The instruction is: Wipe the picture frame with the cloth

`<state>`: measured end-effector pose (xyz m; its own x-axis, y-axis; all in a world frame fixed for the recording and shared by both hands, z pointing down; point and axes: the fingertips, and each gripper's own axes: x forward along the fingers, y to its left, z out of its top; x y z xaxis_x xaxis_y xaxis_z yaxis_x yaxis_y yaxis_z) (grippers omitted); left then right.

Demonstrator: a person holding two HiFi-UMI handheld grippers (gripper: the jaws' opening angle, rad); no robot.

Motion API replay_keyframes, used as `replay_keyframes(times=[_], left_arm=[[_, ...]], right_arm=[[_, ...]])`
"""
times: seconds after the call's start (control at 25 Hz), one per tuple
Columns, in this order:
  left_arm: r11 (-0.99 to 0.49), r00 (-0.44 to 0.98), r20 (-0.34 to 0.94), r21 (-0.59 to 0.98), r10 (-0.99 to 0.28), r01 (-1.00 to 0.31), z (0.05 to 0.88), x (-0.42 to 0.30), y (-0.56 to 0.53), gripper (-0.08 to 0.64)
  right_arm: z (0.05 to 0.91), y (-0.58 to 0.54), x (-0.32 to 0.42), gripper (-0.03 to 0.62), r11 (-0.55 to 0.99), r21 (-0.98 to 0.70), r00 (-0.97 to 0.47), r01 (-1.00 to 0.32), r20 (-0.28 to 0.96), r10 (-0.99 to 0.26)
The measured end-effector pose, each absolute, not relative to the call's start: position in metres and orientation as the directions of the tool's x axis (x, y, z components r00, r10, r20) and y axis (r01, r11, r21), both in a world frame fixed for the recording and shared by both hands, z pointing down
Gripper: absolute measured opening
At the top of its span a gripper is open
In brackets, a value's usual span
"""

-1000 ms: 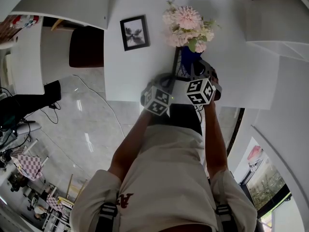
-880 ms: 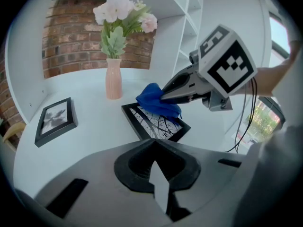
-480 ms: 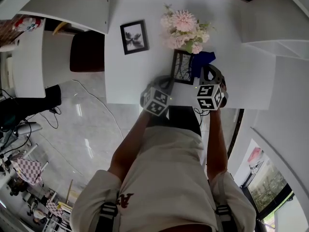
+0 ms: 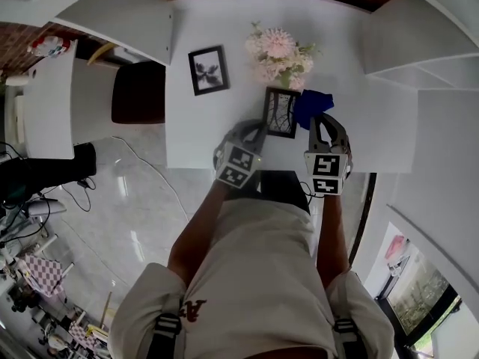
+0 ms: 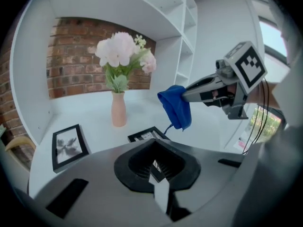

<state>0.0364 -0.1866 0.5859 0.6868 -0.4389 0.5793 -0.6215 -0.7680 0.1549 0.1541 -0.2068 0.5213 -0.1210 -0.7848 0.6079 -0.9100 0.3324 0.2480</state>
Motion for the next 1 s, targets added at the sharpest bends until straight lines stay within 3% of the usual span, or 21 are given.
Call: replay_keyframes(times=[0.56, 1.0], left_arm=[[-0.753, 0.724, 0.371, 0.093, -0.581, -0.652, 0.460, 0.019, -0.207, -0.005], [-0.746, 0.727, 0.298, 0.068, -0.619, -0.663, 0.418, 0.011, -0.211, -0.005]], right_arm=[[0.421, -0.196, 0.138, 0.020, 0.273, 0.192, -0.177, -0.943, 0.405, -0.897], [0.404, -0.189, 0.128, 0.017, 0.272, 0.153, -0.199, -0.950, 0.377, -0.905]])
